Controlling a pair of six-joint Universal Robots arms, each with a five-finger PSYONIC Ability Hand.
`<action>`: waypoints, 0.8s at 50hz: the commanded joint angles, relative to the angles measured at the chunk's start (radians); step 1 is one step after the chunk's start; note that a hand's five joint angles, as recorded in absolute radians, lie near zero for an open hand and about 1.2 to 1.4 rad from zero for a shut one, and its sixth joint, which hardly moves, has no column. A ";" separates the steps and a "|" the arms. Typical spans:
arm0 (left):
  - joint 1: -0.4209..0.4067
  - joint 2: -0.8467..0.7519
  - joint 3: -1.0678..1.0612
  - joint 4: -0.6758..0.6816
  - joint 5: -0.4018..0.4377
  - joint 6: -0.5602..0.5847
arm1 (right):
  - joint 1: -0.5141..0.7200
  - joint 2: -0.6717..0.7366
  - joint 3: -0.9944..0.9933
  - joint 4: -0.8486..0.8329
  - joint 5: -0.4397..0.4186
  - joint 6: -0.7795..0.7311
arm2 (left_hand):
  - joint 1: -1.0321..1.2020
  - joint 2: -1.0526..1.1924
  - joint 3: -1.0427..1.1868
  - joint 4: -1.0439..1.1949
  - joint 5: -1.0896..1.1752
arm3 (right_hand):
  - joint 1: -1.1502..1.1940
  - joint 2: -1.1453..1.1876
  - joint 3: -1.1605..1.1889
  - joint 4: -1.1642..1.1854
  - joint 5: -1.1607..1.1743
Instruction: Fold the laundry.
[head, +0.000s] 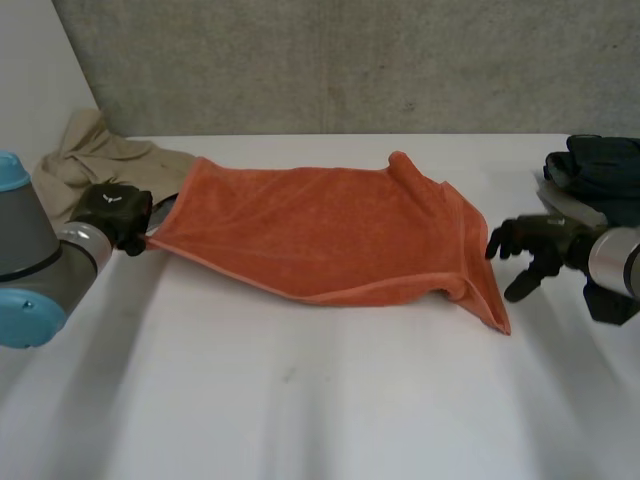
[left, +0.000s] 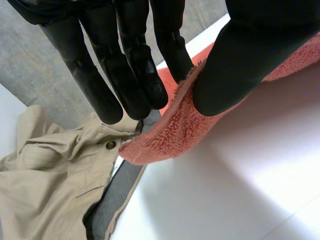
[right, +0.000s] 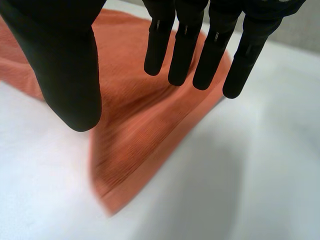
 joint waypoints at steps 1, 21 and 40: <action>0.006 0.022 0.005 -0.017 0.012 -0.019 | 0.007 -0.007 0.151 -0.107 0.004 0.134 | 0.249 0.203 0.207 0.197 0.235 | 0.076 0.077 0.085 0.088 0.075; -0.014 0.078 -0.017 -0.054 0.007 -0.019 | 0.165 0.032 0.211 -0.410 0.260 0.206 | 0.249 0.203 0.207 0.197 0.235 | 0.793 0.794 0.802 0.804 0.791; -0.074 0.404 -0.360 -0.637 -0.093 0.504 | -0.086 -0.393 0.485 0.044 0.164 -1.050 | 0.249 0.203 0.207 0.197 0.235 | 0.793 0.794 0.802 0.804 0.791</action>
